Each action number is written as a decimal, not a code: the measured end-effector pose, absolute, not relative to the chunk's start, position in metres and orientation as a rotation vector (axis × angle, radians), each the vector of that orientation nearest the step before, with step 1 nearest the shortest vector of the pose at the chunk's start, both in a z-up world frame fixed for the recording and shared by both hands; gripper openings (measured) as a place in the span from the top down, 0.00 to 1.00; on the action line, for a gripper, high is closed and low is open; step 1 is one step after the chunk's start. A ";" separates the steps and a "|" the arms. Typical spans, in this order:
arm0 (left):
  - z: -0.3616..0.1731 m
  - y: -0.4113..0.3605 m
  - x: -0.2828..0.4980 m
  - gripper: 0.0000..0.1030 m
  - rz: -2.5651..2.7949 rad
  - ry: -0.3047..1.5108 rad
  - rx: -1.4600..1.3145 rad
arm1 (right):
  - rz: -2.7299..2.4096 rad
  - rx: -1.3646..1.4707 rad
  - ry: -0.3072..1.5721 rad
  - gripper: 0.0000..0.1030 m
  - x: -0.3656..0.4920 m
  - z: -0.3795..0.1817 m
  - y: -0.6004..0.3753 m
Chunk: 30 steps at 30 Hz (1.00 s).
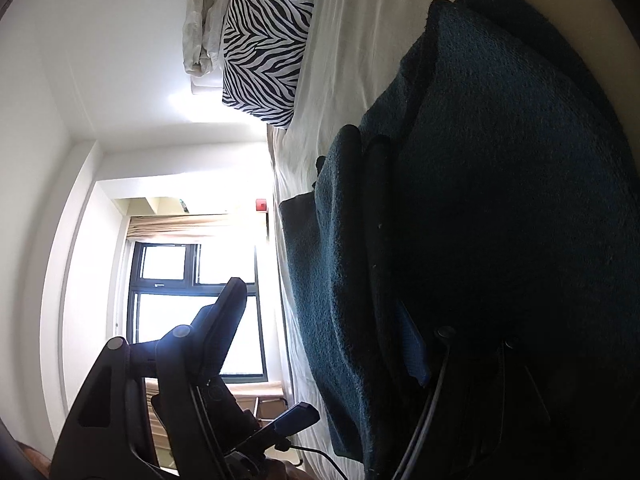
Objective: Fold small clothes
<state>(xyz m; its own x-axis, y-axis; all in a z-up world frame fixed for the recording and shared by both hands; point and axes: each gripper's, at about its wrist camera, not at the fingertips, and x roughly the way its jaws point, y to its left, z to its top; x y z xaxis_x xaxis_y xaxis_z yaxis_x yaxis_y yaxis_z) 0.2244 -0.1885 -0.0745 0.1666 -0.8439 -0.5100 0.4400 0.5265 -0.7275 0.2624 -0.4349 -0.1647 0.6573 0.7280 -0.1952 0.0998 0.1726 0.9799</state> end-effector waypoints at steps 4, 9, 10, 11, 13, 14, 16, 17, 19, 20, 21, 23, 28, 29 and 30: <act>-0.086 -0.161 0.216 0.47 -0.912 1.059 -0.457 | 0.481 1.225 0.821 0.36 0.266 -0.156 -0.424; -0.097 -0.146 0.213 0.47 -0.889 1.087 -0.476 | 0.350 0.988 0.933 0.81 0.264 -0.146 -0.408; -0.096 -0.146 0.211 0.47 -0.888 1.083 -0.466 | 0.328 0.954 0.937 0.84 0.263 -0.144 -0.407; -0.095 -0.145 0.210 0.47 -0.884 1.078 -0.452 | 0.312 0.921 0.935 0.85 0.261 -0.140 -0.406; -0.093 -0.148 0.213 0.47 -0.882 1.069 -0.436 | 0.289 0.880 0.917 0.86 0.254 -0.131 -0.409; -0.091 -0.149 0.213 0.47 -0.880 1.067 -0.433 | 0.282 0.868 0.902 0.86 0.251 -0.126 -0.411; -0.090 -0.156 0.218 0.47 -0.875 1.064 -0.425 | 0.271 0.848 0.873 0.86 0.245 -0.116 -0.418; -0.089 -0.157 0.219 0.47 -0.873 1.062 -0.421 | 0.269 0.844 0.864 0.86 0.243 -0.112 -0.423; -0.084 -0.163 0.218 0.47 -0.869 1.054 -0.400 | 0.258 0.834 0.849 0.86 0.236 -0.105 -0.435; -0.082 -0.167 0.218 0.47 -0.870 1.049 -0.389 | 0.252 0.834 0.842 0.86 0.231 -0.103 -0.441; -0.082 -0.169 0.217 0.47 -0.873 1.045 -0.380 | 0.247 0.837 0.835 0.86 0.228 -0.101 -0.448; -0.081 -0.176 0.216 0.47 -0.878 1.043 -0.366 | 0.235 0.846 0.823 0.86 0.220 -0.100 -0.463; -0.075 -0.195 0.220 0.47 -0.883 1.042 -0.330 | 0.197 0.872 0.816 0.86 0.209 -0.111 -0.492; -0.074 -0.197 0.221 0.47 -0.884 1.041 -0.322 | 0.191 0.884 0.811 0.86 0.206 -0.114 -0.498; -0.072 -0.201 0.221 0.47 -0.882 1.042 -0.313 | 0.186 0.897 0.804 0.86 0.202 -0.119 -0.503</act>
<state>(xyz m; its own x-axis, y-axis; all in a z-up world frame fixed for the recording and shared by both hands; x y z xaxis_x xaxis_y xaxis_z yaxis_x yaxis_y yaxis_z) 0.2215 -0.2011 -0.0725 0.2111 -0.7589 -0.6160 0.4824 0.6290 -0.6096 0.2022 -0.5033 -0.1192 0.6994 0.4615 -0.5458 0.1749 0.6299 0.7568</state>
